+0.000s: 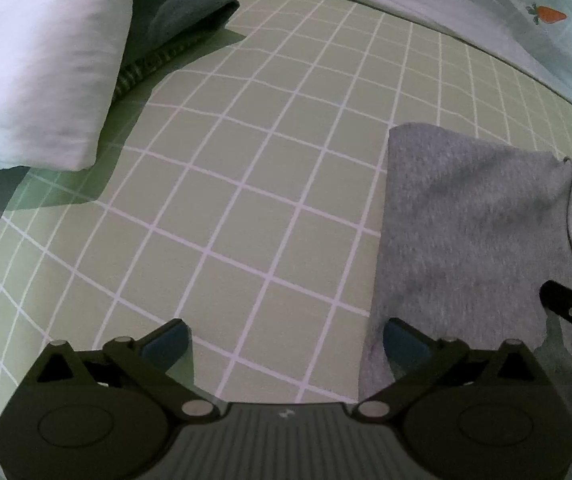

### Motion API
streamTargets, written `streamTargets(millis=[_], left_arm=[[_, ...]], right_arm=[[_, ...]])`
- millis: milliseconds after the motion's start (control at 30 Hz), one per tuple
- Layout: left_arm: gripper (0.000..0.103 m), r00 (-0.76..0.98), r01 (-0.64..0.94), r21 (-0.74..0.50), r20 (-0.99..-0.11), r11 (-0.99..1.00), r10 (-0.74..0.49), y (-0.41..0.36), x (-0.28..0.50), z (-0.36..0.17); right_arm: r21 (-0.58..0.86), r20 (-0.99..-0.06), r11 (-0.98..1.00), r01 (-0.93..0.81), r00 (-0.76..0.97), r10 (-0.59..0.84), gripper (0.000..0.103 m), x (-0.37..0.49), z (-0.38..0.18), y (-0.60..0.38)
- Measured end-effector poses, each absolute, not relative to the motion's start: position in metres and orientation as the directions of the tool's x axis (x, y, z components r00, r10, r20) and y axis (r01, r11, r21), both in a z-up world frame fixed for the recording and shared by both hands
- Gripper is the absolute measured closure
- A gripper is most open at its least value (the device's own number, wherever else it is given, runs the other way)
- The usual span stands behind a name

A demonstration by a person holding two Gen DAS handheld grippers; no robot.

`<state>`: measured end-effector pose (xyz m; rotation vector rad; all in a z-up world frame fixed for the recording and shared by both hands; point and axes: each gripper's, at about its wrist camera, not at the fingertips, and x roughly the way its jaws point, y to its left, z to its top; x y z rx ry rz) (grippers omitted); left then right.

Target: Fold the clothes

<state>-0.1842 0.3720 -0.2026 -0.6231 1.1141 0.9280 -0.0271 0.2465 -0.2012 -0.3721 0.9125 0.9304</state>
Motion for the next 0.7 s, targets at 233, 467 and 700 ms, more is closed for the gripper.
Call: streamTargets(millis=[233,467,700], left_arm=[[0.0,0.15,-0.839,0.053,-0.934,0.542,0.324,0.368,-0.179,-0.196],[0.0,0.201,-0.771,0.038,-0.933,0.636,0.299,0.337,-0.172,-0.191],[0.0,0.175,-0.751,0.068,-0.938,0.656,0.298,0.322,-0.175,-0.196]], right_arm=[[0.131,-0.767,0.571,-0.811,0.282,0.577,0.097,-0.024,-0.183,0.234],[0.165,-0.737,0.626,-0.762,0.326,0.592,0.096,-0.034,-0.157,0.193],[0.292,-0.706,0.678,-0.674,0.326,0.629,0.091,-0.023,-0.149,0.162]])
